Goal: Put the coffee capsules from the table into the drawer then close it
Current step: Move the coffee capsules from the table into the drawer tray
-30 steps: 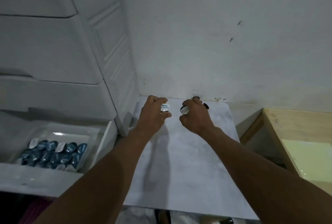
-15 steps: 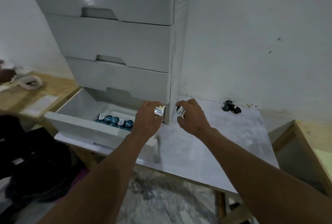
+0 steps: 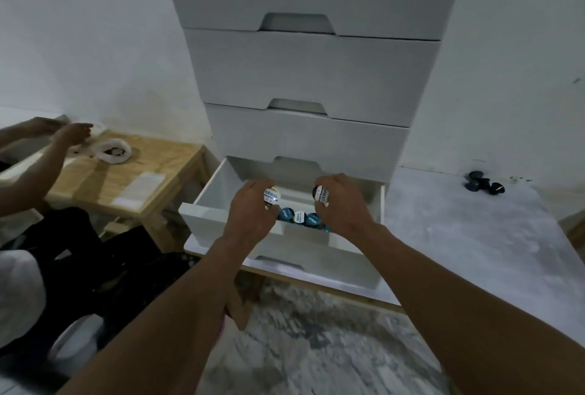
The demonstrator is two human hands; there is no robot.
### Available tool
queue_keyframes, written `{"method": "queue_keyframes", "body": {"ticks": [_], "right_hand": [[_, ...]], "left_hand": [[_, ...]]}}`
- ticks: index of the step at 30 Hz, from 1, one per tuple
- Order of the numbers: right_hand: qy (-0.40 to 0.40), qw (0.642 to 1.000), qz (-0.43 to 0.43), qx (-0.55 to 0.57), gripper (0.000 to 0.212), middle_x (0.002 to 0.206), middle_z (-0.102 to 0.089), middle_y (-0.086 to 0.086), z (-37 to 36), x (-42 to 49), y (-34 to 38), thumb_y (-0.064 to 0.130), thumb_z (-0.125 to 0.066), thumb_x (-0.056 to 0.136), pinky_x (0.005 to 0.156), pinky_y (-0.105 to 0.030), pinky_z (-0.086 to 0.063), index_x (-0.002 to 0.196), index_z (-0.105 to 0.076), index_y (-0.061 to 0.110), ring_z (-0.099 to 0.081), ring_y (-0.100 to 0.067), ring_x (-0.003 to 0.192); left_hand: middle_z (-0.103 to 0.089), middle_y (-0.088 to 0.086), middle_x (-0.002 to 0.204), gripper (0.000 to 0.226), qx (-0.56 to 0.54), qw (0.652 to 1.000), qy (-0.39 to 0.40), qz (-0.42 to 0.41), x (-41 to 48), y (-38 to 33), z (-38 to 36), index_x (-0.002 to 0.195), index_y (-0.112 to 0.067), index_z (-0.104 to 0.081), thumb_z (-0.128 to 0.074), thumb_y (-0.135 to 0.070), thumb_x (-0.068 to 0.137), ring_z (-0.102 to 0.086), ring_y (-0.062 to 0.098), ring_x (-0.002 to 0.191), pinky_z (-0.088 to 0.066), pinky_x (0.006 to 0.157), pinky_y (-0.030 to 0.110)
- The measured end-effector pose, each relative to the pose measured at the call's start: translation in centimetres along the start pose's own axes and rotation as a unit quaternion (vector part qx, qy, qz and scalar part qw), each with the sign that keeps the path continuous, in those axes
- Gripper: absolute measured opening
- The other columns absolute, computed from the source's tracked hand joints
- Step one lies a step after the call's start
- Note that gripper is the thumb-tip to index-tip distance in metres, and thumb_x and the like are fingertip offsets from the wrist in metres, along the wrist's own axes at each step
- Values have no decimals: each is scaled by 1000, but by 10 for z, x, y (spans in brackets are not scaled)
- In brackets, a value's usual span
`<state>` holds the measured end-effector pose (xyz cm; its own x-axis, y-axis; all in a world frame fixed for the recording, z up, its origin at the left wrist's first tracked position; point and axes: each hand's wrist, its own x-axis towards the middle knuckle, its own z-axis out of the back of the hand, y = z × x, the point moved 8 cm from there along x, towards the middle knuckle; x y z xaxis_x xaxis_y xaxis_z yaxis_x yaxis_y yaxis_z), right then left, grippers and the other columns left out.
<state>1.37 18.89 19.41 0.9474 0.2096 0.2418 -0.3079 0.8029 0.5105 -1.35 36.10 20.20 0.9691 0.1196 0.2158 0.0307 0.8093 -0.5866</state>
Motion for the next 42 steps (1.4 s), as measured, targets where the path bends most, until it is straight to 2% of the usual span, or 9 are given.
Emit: {"method": "queue_keyframes", "body": {"ticks": [6,12,16,19,24,30,36,39,42], "right_hand": [[29,999,-7,-12,39,115,-55,-13,-41,36,7,5,-61,82,89,-32,-41,120,-57,10,-54,-29,105],[67,997,-17,-15,40,113,-55,-11,-98,83,-5,4,-68,78,81,-23,-35,116,-59,9,-53,-26,104],[92,995,-35,-5,43,116,-54,-14,-133,108,-18,1,-68,78,86,-26,-37,119,-60,7,-50,-28,107],[97,994,-51,-8,43,115,-56,-14,-148,122,-28,4,-69,77,89,-27,-39,119,-61,9,-51,-30,107],[114,989,-95,9,48,118,-52,-14,-164,127,-38,2,-70,77,99,-31,-43,123,-59,7,-50,-29,112],[92,985,-145,3,47,120,-50,-11,-174,127,-40,-1,-69,76,97,-21,-39,121,-60,8,-52,-25,111],[83,983,-163,-25,49,118,-54,-11,-179,126,-40,1,-70,76,93,-23,-40,123,-59,9,-54,-26,110],[78,982,-171,-28,44,114,-54,-11,-180,124,-41,2,-72,74,86,-25,-42,116,-59,10,-54,-26,104],[86,980,-177,-32,33,106,-53,-10,-181,124,-43,2,-70,74,79,-28,-44,103,-57,10,-54,-26,96]], "left_hand": [[-56,9,123,45,22,1000,21,5,37,40,-4,124,-11,-57,-71,-13,80,-55,25,110,-43,98,33],[-57,8,125,46,57,995,76,14,84,69,-30,125,-13,-57,-72,-15,81,-56,25,110,-44,92,30],[-50,6,132,49,82,990,117,16,112,86,-57,129,-15,-55,-71,-17,82,-54,21,112,-42,98,26],[-51,8,129,43,81,987,140,-2,129,94,-73,127,-12,-56,-68,-17,85,-54,21,109,-42,96,24],[-47,11,129,51,79,976,199,-36,150,105,-98,130,-11,-53,-70,-11,82,-54,21,107,-43,95,23],[-52,13,125,48,71,966,234,-84,162,115,-113,127,-10,-57,-71,-11,80,-54,24,110,-43,97,27],[-52,12,123,47,54,961,246,-116,161,120,-126,125,-10,-57,-71,-14,81,-54,24,110,-45,99,30],[-52,12,121,47,56,959,251,-121,160,123,-132,125,-9,-57,-70,-11,80,-54,24,108,-45,98,29],[-50,12,126,52,68,955,259,-126,160,124,-137,131,-10,-53,-69,-12,81,-51,24,114,-43,103,31]]}}
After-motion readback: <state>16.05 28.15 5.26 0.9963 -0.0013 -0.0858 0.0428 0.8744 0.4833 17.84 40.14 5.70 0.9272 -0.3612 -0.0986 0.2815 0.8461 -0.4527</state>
